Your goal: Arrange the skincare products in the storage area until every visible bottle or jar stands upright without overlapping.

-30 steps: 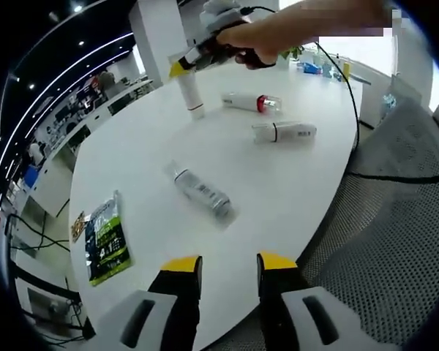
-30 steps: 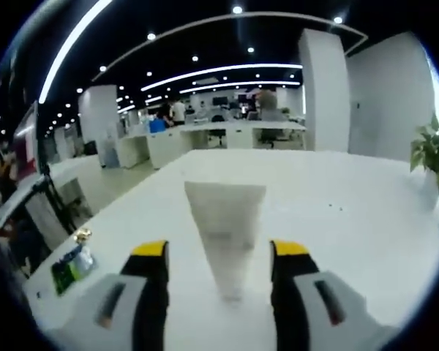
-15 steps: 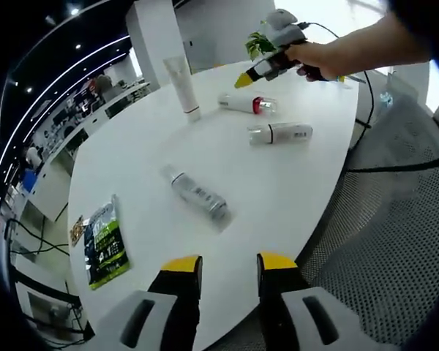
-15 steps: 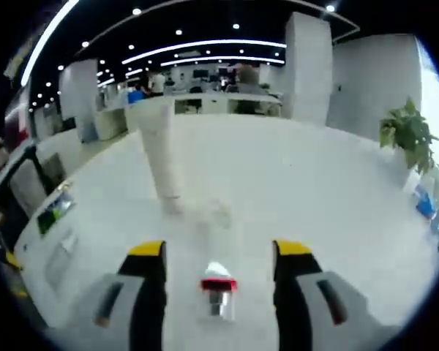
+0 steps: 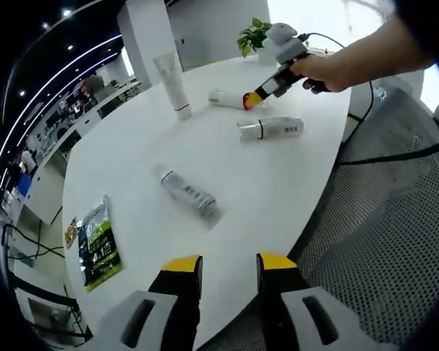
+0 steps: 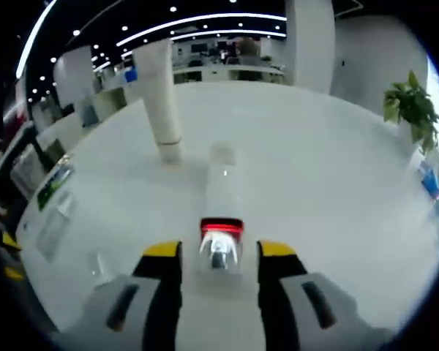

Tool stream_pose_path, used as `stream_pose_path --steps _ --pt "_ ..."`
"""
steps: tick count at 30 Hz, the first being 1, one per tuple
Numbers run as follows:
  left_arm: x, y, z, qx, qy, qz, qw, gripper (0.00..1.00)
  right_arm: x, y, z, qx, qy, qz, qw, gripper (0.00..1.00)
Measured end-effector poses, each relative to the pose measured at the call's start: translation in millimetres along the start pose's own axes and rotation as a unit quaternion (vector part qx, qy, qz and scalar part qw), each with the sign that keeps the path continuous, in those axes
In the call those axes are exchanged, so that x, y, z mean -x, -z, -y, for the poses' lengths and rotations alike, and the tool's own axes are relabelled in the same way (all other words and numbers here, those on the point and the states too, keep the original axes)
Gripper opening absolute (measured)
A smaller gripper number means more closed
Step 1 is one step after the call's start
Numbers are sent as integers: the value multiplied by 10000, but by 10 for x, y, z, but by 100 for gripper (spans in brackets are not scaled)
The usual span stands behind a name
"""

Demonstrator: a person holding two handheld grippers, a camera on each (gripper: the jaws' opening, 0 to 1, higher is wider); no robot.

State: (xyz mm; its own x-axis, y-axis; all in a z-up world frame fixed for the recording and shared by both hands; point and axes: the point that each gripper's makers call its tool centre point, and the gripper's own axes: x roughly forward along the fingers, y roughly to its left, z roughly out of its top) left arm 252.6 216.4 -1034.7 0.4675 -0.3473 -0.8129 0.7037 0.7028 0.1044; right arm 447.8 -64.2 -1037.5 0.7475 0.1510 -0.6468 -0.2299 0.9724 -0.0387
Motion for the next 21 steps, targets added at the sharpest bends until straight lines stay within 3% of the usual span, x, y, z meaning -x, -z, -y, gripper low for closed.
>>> stream_pose_path --steps 9,11,12,21 --pt "-9 14 -7 -29 54 -72 10000 29 -41 133 51 -272 -4 -133 9995 35" --pt "-12 12 9 -37 98 -68 9999 29 -49 197 23 -329 -83 -230 9992 29" --pt "-12 15 16 -31 113 -77 9999 29 -72 153 66 -3 -23 -50 10000 27" --pt "-23 30 7 -1 128 -126 9998 28 -137 180 82 -292 -78 50 9995 26"
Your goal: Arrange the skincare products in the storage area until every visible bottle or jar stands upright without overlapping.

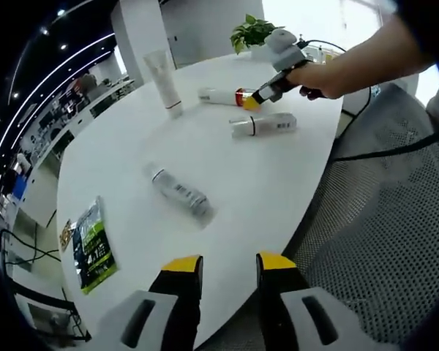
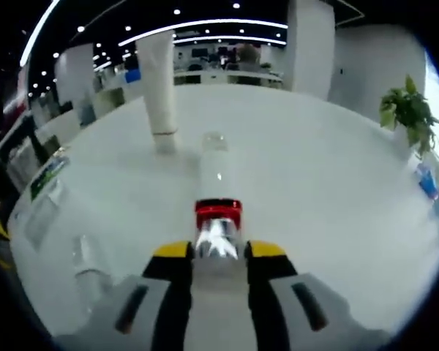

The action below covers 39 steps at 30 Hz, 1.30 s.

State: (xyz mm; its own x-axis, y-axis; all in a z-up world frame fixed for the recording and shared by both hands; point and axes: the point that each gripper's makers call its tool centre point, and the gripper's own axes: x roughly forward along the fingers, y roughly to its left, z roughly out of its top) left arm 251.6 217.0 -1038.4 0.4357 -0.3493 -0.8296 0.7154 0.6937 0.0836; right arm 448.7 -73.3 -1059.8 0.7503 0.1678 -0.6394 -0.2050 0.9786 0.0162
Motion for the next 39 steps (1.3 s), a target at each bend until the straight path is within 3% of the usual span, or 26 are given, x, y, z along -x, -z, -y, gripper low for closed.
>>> stream_pose_path --steps 4,13,16,30,34,39 --pt "3 -7 -7 1 -20 21 10000 29 34 24 -38 -78 -115 -122 9998 26" --pt "17 -28 -36 -29 -101 82 9999 28 176 -52 -34 -146 -248 -77 9996 25" --pt "28 -33 -52 -37 -150 91 9998 27 234 -86 -41 -317 -467 -132 9983 25" --pt "52 -45 -88 -62 -258 126 9996 26 520 -324 66 261 -861 -448 9949 25" --pt "71 -93 -92 2 -275 269 9993 26 556 -413 103 333 -1045 -600 9922 25" --pt "70 -81 -109 -3 -328 234 9992 26 602 -531 108 361 -1179 -679 9900 24"
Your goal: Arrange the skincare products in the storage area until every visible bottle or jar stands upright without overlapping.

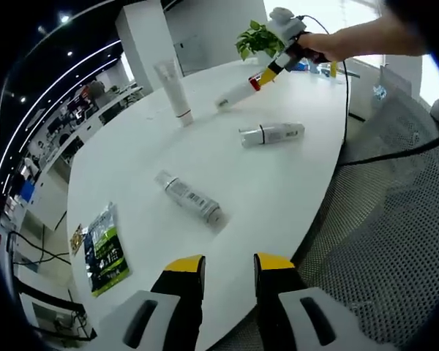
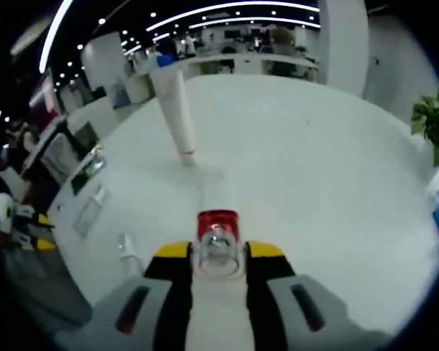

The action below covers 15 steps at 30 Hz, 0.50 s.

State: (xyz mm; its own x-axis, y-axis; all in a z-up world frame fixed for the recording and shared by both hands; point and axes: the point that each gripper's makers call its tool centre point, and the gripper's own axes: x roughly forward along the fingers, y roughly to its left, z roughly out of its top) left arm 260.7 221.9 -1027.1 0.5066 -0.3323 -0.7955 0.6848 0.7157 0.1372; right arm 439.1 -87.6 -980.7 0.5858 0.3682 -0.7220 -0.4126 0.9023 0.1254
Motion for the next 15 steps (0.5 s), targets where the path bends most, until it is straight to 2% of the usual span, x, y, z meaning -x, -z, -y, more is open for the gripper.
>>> stream_pose_path --steps 10,15 --pt "7 -3 -28 22 -75 14 10000 26 97 -160 -146 78 -169 110 9998 24" --pt "11 -15 -20 1 -79 34 10000 26 156 -265 -306 380 -230 149 9989 24"
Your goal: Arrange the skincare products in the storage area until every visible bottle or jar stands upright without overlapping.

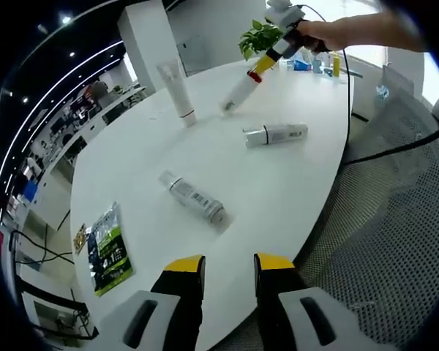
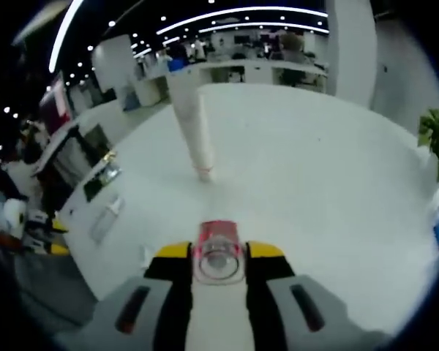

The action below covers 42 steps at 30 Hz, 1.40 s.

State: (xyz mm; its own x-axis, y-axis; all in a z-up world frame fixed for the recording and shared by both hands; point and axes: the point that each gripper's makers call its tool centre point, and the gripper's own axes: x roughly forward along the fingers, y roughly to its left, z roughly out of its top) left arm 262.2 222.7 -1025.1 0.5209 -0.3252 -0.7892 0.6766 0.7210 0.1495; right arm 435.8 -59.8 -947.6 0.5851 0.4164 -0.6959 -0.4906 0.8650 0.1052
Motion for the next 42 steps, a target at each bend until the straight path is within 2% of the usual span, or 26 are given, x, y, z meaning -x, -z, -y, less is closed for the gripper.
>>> stream_pose_path --steps 5,14,21,30,42 --pt "1 3 3 -10 -5 -2 10000 26 20 -90 -94 375 -61 -58 9993 24" --pt "16 -24 -18 19 -79 65 9999 26 55 -172 -175 603 -320 -436 9967 24" --pt "16 2 -31 66 -99 5 9999 26 86 -179 -228 948 -400 -806 9914 24" --pt "18 11 -51 77 -136 -2 9999 26 80 -197 -282 1060 -523 -1168 9861 24" --pt "14 16 -36 16 -112 -19 9999 26 -55 -286 -413 1473 -526 -1726 9725 24"
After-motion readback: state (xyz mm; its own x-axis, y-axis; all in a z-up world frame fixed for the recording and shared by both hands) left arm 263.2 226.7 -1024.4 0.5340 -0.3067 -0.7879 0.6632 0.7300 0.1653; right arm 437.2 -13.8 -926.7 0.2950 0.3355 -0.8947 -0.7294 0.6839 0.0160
